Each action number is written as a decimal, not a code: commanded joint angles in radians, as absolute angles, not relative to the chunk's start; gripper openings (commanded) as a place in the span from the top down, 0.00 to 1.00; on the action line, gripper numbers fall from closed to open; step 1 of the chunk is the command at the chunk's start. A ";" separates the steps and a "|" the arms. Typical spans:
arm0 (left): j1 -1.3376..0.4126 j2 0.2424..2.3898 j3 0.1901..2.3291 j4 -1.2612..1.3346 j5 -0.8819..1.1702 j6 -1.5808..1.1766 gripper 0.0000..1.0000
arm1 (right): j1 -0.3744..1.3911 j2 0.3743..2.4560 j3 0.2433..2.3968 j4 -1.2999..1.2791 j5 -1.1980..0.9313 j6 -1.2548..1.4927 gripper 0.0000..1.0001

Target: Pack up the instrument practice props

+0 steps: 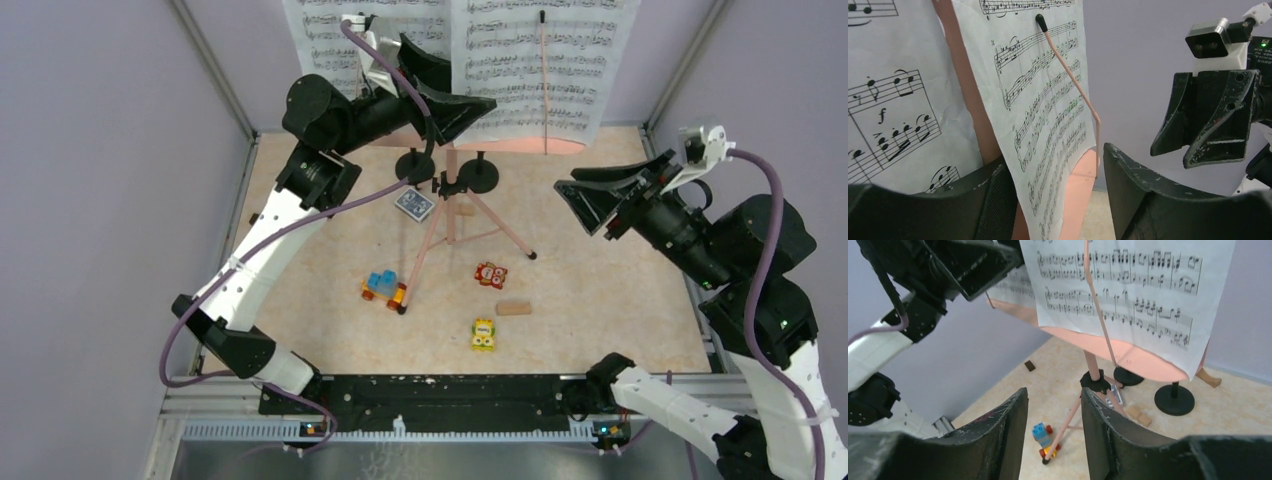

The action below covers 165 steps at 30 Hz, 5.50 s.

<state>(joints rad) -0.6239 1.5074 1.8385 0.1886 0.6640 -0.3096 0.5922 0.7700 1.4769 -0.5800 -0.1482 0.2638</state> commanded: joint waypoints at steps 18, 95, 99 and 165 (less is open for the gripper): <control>-0.634 1.527 1.907 0.210 0.570 -0.383 0.92 | 0.585 1.096 1.808 -0.363 -0.028 0.537 0.62; -0.633 1.314 1.775 -0.011 0.385 -0.225 1.00 | 0.586 1.129 1.683 -0.152 -0.074 0.191 0.99; -0.632 1.308 1.767 -0.009 0.378 -0.224 1.00 | 0.586 1.065 1.559 0.001 -0.076 0.181 1.00; -0.632 0.867 1.474 -0.336 0.382 -0.123 1.00 | 0.586 0.741 1.190 0.071 -0.304 0.038 0.38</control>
